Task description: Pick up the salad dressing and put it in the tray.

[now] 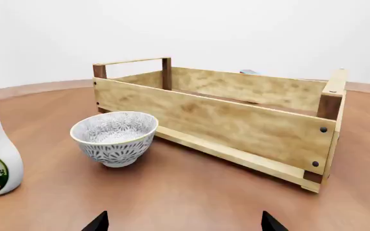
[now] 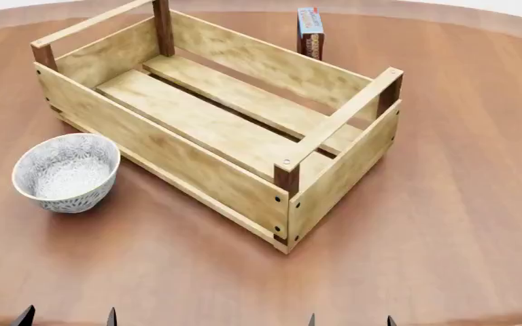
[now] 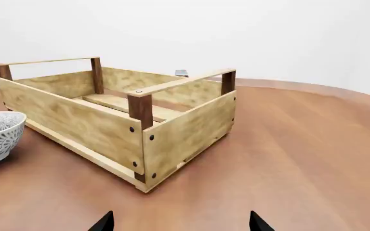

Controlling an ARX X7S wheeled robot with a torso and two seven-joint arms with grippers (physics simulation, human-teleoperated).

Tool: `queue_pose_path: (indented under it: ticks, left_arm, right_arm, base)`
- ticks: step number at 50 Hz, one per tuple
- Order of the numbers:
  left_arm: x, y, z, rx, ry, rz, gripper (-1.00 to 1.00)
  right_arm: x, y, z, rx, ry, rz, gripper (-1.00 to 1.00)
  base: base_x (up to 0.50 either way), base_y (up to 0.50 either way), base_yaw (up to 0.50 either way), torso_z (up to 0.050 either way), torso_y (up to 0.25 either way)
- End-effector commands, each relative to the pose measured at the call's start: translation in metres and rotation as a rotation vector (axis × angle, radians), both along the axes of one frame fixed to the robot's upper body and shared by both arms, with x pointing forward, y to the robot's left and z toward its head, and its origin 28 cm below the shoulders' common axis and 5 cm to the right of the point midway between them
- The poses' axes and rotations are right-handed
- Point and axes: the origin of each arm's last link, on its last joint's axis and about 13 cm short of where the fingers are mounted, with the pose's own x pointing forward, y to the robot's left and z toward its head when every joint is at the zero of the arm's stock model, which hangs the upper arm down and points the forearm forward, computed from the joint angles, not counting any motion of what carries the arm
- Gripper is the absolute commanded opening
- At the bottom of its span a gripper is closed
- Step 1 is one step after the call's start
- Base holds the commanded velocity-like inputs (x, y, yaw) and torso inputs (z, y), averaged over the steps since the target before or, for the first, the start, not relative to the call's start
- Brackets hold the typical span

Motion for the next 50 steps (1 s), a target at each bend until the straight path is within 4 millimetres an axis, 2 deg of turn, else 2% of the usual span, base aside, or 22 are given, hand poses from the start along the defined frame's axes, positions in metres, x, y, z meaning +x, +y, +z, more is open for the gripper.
queue_pose_path:
  ticks: [1, 22, 50]
  left_arm:
    - [0.0001, 0.0000, -0.0002, 0.001, 0.000, 0.000, 1.00]
    - [0.0010, -0.0006, 0.0011, 0.008, -0.011, -0.001, 1.00]
    - [0.0008, -0.0004, -0.0003, 0.018, 0.003, 0.000, 1.00]
  right_arm:
    - [-0.0003, 0.0004, -0.0002, -0.003, -0.001, 0.003, 1.00]
    - [0.0005, -0.0003, 0.0012, -0.009, -0.002, -0.004, 1.00]
    - [-0.0003, 0.0000, 0.0008, -0.017, -0.006, -0.003, 1.00]
  base:
    - [0.00, 0.00, 0.00, 0.000, 0.000]
    - [0.00, 0.00, 0.00, 0.000, 0.000]
    - [0.00, 0.50, 0.00, 0.000, 0.000]
